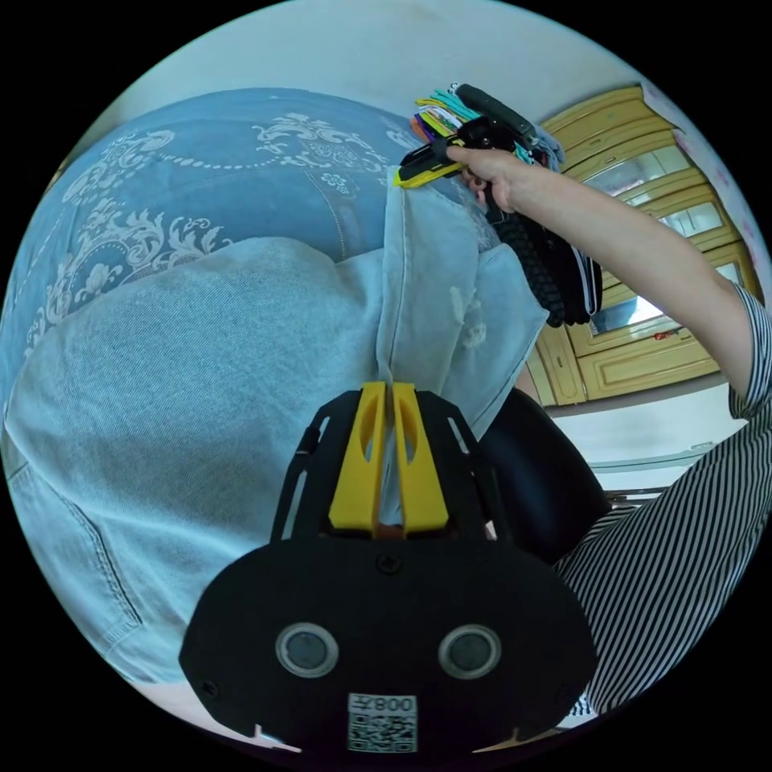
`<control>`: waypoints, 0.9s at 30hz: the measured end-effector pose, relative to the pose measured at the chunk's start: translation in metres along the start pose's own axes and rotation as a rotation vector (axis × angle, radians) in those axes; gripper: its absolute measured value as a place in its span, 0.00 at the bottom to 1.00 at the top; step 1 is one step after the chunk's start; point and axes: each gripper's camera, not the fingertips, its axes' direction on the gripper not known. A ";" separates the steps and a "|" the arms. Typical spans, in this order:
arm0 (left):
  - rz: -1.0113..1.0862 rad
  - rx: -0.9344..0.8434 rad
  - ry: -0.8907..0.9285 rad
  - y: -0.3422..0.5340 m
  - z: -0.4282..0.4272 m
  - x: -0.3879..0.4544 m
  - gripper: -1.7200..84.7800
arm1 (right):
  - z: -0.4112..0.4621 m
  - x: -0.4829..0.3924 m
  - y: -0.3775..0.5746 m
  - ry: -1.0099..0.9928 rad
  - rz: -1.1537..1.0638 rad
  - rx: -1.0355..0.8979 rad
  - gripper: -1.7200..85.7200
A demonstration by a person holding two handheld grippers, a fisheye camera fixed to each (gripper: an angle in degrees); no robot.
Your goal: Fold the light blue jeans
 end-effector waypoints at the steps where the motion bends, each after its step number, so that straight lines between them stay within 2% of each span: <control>1: -0.002 0.009 0.004 -0.008 0.005 0.006 0.04 | -0.003 0.010 0.007 -0.018 -0.002 -0.002 0.04; 4: 0.015 0.042 0.002 -0.029 0.013 0.028 0.04 | -0.024 0.045 0.033 -0.109 0.019 0.049 0.03; 9: 0.065 0.133 0.027 -0.063 0.016 0.069 0.04 | -0.099 0.123 0.110 -0.332 0.006 0.249 0.03; 16: 0.251 0.166 0.004 -0.113 0.038 0.153 0.03 | -0.186 0.265 0.303 -0.585 0.030 0.526 0.02; 19: 0.325 0.114 -0.061 -0.133 0.065 0.189 0.03 | -0.176 0.320 0.385 -0.628 0.090 0.558 0.02; 21: 0.344 0.056 -0.085 -0.147 0.091 0.205 0.03 | -0.153 0.350 0.424 -0.605 0.146 0.524 0.02; 27: 0.371 -0.189 -0.156 -0.196 0.188 0.243 0.04 | -0.050 0.439 0.520 -0.703 0.364 0.362 0.02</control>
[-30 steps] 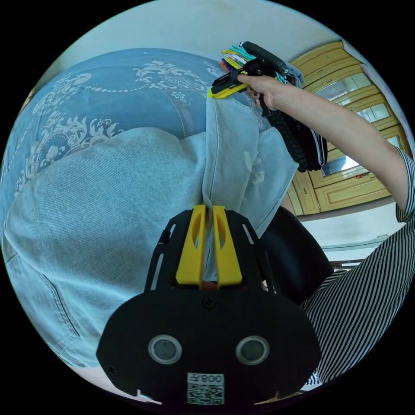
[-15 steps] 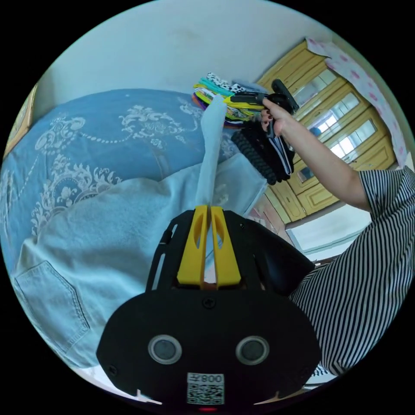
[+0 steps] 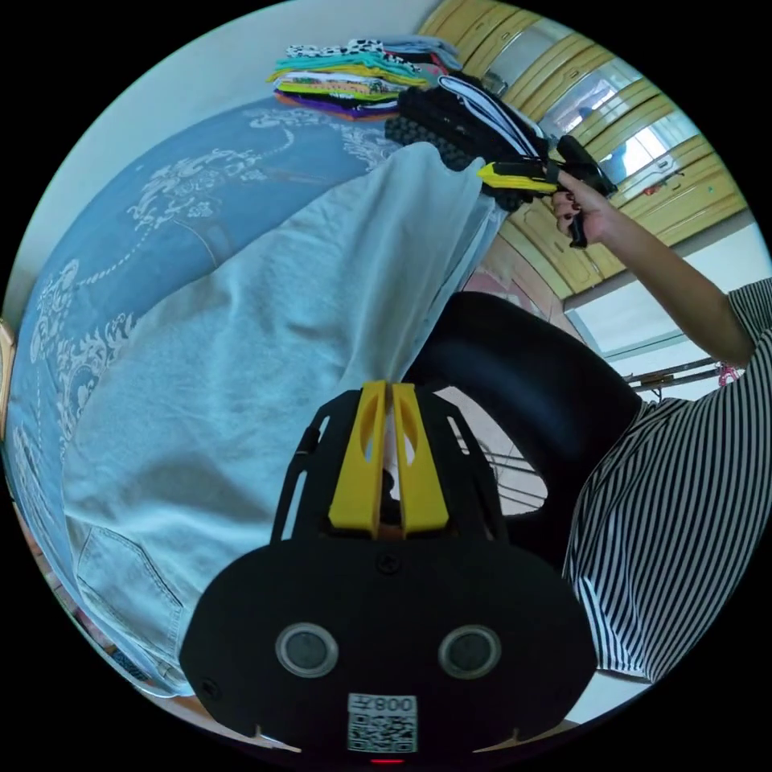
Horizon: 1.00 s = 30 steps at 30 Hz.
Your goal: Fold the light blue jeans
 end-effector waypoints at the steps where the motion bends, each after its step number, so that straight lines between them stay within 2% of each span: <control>1: -0.002 -0.019 0.000 -0.014 0.008 0.004 0.04 | -0.008 0.019 0.011 -0.019 0.021 0.006 0.02; 6: -0.021 -0.003 0.039 -0.073 0.013 0.009 0.05 | -0.041 0.079 0.041 -0.089 0.076 0.023 0.03; 13: 0.012 0.193 0.219 -0.216 0.016 -0.001 0.09 | -0.081 0.141 0.082 -0.199 0.135 0.068 0.03; 23: 0.084 0.064 0.206 -0.469 0.116 0.015 0.10 | -0.135 0.169 0.116 -0.241 0.129 0.093 0.03; 28: 0.105 -0.055 0.207 -0.524 0.160 0.024 0.05 | -0.156 0.174 0.129 -0.263 0.134 0.099 0.03; 30: 0.111 -0.047 0.217 -0.532 0.164 0.027 0.04 | -0.164 0.173 0.133 -0.268 0.131 0.102 0.03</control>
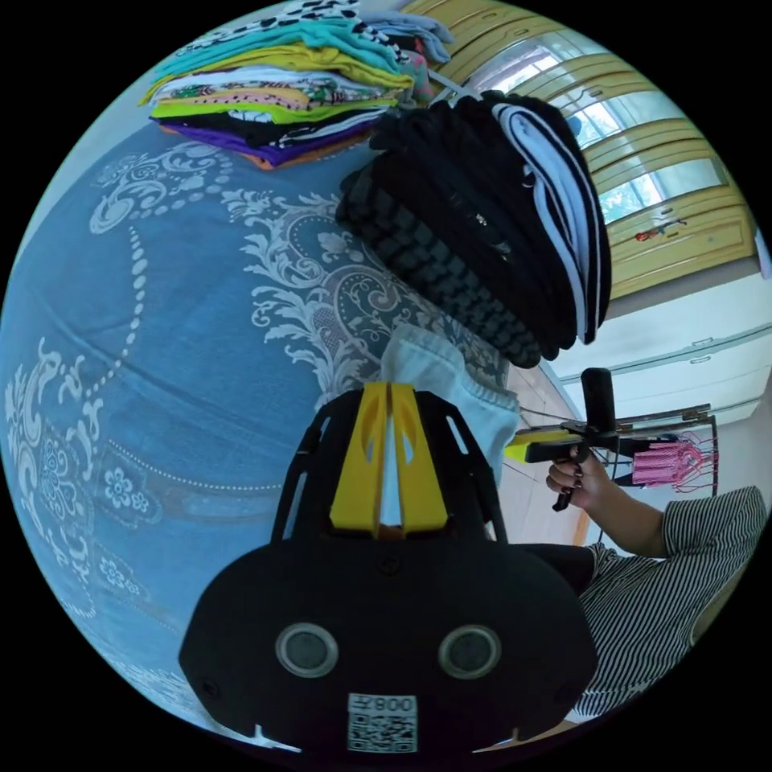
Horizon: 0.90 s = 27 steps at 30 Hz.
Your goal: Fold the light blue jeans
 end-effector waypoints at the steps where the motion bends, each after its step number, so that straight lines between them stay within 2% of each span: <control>1: 0.004 0.030 0.013 -0.002 -0.003 0.001 0.03 | -0.006 -0.004 0.003 -0.008 -0.006 0.004 0.03; 5: 0.019 0.188 0.085 0.003 -0.035 0.007 0.03 | -0.028 -0.037 0.014 -0.077 -0.080 0.022 0.02; 11: 0.084 0.310 0.046 -0.006 -0.068 0.032 0.02 | -0.064 -0.092 0.035 -0.073 -0.229 0.063 0.02; 19: 0.048 0.069 -0.077 -0.049 0.011 0.034 0.02 | -0.052 -0.043 0.043 0.109 -0.076 -0.007 0.02; 22: 0.027 0.065 -0.088 -0.051 0.017 0.033 0.02 | -0.052 -0.041 0.046 0.039 -0.037 0.019 0.02; 27: 0.050 0.101 -0.096 -0.044 0.006 0.036 0.02 | -0.047 -0.074 0.040 0.072 -0.102 0.004 0.02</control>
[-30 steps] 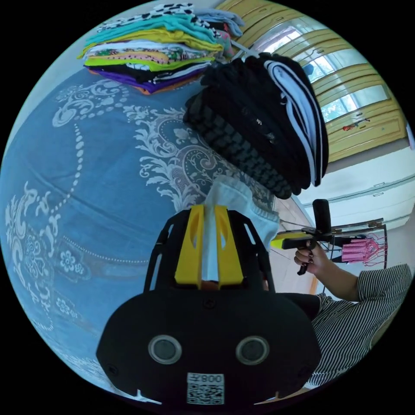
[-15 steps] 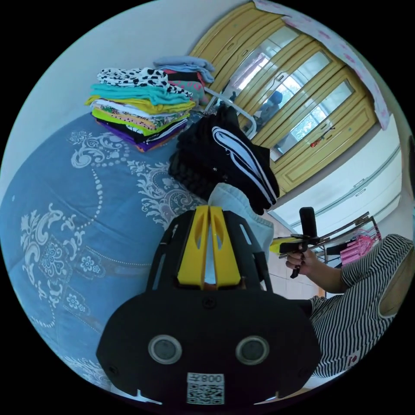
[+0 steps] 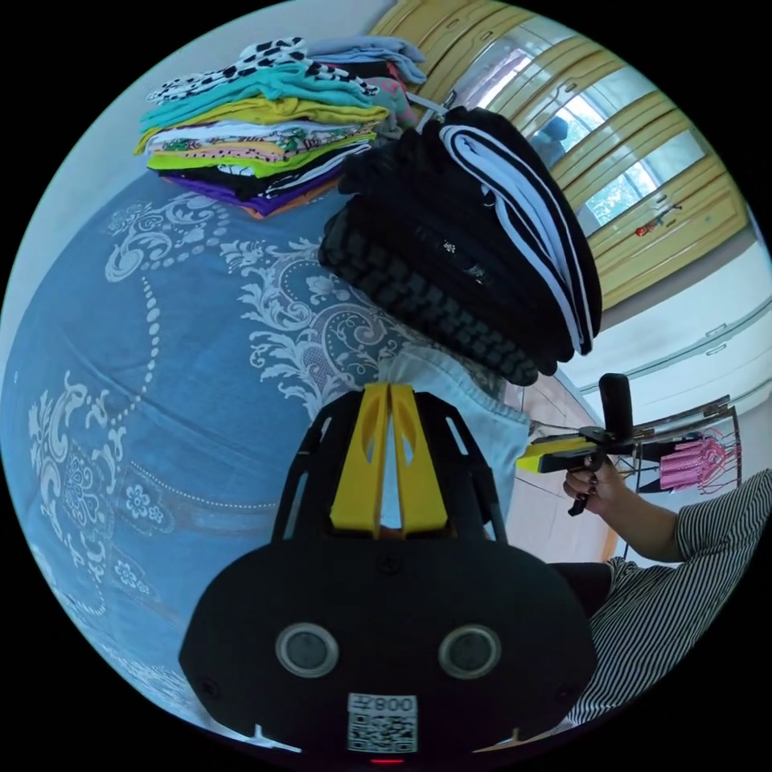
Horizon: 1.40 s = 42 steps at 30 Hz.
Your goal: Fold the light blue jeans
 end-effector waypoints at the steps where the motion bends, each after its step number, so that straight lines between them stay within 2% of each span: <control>1: -0.006 0.005 0.006 0.003 -0.001 -0.001 0.02 | 0.002 -0.005 -0.002 0.006 -0.003 -0.004 0.02; 6: -0.023 -0.079 -0.034 0.018 0.017 -0.004 0.02 | 0.025 -0.005 0.003 -0.004 0.065 -0.014 0.02; 10: -0.033 -0.015 -0.031 0.045 -0.003 -0.003 0.02 | 0.036 -0.026 0.007 -0.039 0.088 -0.003 0.02; 16: -0.042 0.158 0.044 0.093 -0.053 -0.002 0.02 | 0.045 -0.101 0.003 0.096 -0.024 0.053 0.02; 18: -0.017 0.135 0.054 0.104 -0.054 0.003 0.02 | 0.060 -0.135 -0.002 0.159 -0.103 0.053 0.02; 21: 0.005 0.053 -0.002 0.119 -0.045 0.010 0.02 | 0.104 -0.181 -0.016 0.358 -0.228 0.043 0.02; 23: 0.034 -0.051 -0.114 0.133 -0.032 0.015 0.02 | 0.156 -0.202 -0.024 0.564 -0.303 -0.021 0.02; 26: 0.090 -0.031 -0.218 0.164 -0.040 0.024 0.02 | 0.218 -0.223 -0.022 0.646 -0.369 -0.112 0.02; 28: 0.097 -0.028 -0.249 0.182 -0.049 0.024 0.02 | 0.244 -0.241 -0.014 0.734 -0.425 -0.094 0.02; 33: -0.024 -0.043 -0.163 0.230 -0.083 0.001 0.02 | 0.291 -0.266 -0.001 0.788 -0.478 -0.033 0.02; 36: -0.086 0.049 -0.082 0.284 -0.126 -0.014 0.02 | 0.314 -0.275 -0.004 0.773 -0.477 -0.044 0.02; 38: -0.115 0.147 -0.045 0.350 -0.175 -0.028 0.03 | 0.334 -0.283 -0.008 0.782 -0.484 -0.066 0.02; 42: -0.281 0.229 -0.137 0.488 -0.257 -0.069 0.03 | 0.352 -0.290 -0.019 0.738 -0.396 -0.086 0.02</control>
